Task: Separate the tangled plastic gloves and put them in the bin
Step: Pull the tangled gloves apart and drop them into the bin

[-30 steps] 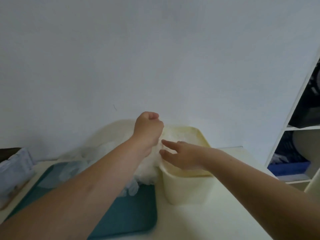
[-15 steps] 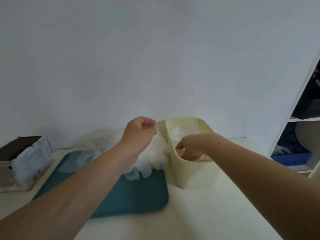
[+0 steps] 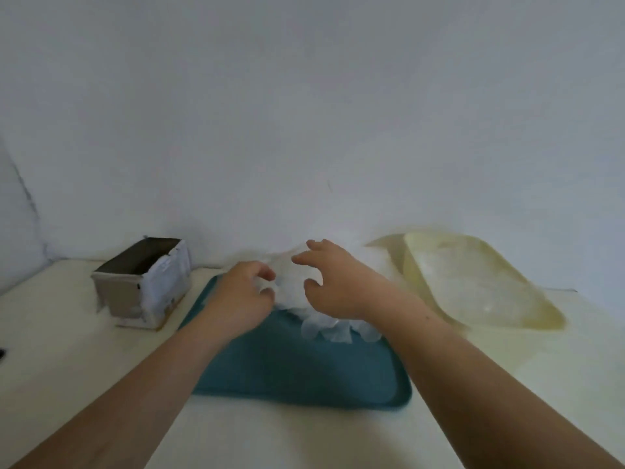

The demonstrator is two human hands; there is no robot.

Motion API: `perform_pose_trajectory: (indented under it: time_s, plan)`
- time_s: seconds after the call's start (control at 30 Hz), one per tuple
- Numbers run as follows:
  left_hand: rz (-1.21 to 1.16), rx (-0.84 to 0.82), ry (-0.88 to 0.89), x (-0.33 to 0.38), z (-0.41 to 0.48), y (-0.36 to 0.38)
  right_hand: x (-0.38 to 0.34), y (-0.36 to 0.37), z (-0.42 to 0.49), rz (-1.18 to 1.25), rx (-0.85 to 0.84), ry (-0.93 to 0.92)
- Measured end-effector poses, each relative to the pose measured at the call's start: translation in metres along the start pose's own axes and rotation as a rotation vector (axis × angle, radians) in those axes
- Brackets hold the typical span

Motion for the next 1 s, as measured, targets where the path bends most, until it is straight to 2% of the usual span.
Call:
perform_pose_trajectory:
  time_s: [0.07, 0.2, 0.33, 0.5, 0.6, 0.7, 0.87, 1.0]
  plan:
    - [0.205, -0.081, -0.004, -0.025, 0.002, 0.006, 0.002, 0.032, 0.017, 0.02, -0.003, -0.014]
    - [0.264, -0.181, 0.013, -0.038, 0.003, 0.013, 0.005, 0.075, 0.044, 0.0, -0.047, 0.014]
    - [0.239, -0.119, 0.007, -0.051, 0.013, 0.014, 0.017, 0.082, 0.055, 0.017, -0.03, 0.148]
    - [0.244, -0.099, 0.044, -0.065, 0.024, 0.011, 0.018, 0.081, 0.065, -0.096, -0.067, 0.25]
    - [0.226, -0.052, 0.092, -0.063, 0.025, 0.001, 0.018, 0.08, 0.066, -0.084, -0.061, 0.256]
    - [0.162, 0.053, 0.155, -0.056, 0.021, -0.017, 0.021, 0.081, 0.064, -0.065, 0.019, 0.184]
    - [-0.171, 0.108, 0.182, -0.038, 0.012, -0.045, 0.011, 0.065, 0.055, 0.531, 0.205, -0.072]
    - [-0.415, 0.008, 0.204, -0.023, 0.003, -0.049, -0.004, 0.053, 0.047, 0.929, 0.226, -0.251]
Point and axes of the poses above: each hand's wrist, its own z-axis towards the middle knuckle, its own y-axis out of the palm, x = y × z, the point moved 3 cm from there along z, towards the middle knuckle, and after that the axes turned 11 degrees about -x, right-handed, at the moved point
